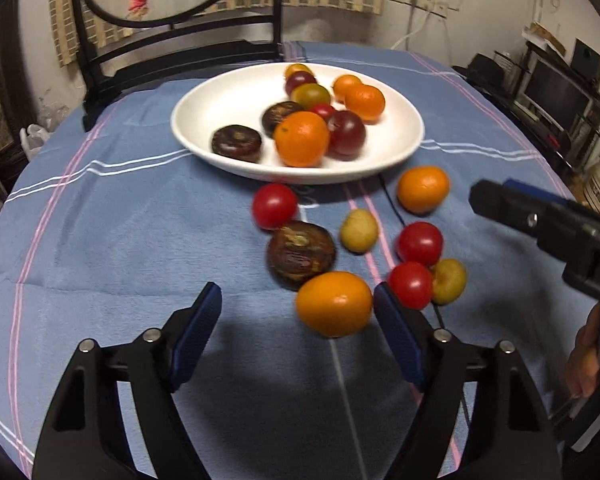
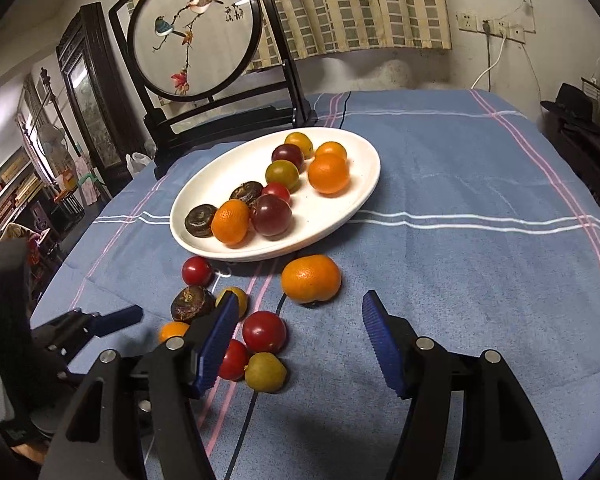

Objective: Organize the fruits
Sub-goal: 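Carry an orange to the plate with the left tool while the right tool carries a yellow-green fruit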

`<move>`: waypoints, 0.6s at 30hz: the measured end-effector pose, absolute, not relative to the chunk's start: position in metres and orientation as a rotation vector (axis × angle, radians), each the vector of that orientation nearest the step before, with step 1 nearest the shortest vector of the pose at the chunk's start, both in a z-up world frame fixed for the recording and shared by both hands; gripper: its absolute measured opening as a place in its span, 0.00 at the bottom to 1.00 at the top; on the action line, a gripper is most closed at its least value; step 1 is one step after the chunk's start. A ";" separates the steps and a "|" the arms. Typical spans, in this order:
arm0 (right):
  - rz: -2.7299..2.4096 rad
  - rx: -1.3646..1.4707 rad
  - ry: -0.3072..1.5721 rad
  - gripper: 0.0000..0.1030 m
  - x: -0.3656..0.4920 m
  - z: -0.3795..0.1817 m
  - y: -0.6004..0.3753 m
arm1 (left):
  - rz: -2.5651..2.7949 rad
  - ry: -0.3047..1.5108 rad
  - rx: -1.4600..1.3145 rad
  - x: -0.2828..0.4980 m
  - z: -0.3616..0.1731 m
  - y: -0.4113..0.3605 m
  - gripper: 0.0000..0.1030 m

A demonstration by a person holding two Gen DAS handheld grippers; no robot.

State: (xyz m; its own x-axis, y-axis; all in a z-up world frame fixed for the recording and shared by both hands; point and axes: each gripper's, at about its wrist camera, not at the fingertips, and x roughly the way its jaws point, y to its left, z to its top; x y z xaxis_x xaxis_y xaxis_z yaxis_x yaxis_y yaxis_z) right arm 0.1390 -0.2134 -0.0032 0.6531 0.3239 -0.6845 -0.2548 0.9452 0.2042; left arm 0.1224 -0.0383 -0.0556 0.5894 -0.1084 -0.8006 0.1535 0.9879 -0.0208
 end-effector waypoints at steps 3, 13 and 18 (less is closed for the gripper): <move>0.323 0.035 0.781 0.65 0.135 -0.001 -0.207 | -0.221 0.932 0.075 0.123 -0.062 -0.047 0.45; 0.385 -0.163 0.906 0.66 0.129 -0.015 -0.188 | -0.263 0.916 0.017 0.121 -0.063 -0.032 0.36; 0.404 -0.220 0.972 0.66 0.128 -0.031 -0.180 | -0.253 0.887 -0.029 0.118 -0.052 -0.021 0.36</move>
State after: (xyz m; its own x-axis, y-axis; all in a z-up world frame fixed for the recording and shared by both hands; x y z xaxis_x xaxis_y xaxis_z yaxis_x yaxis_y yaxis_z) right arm 0.1284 -0.1799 -0.0307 0.4973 0.2337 -0.8355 -0.4277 0.9039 -0.0018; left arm 0.1179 -0.0212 -0.0523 0.6043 -0.2305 -0.7627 0.2063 0.9699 -0.1296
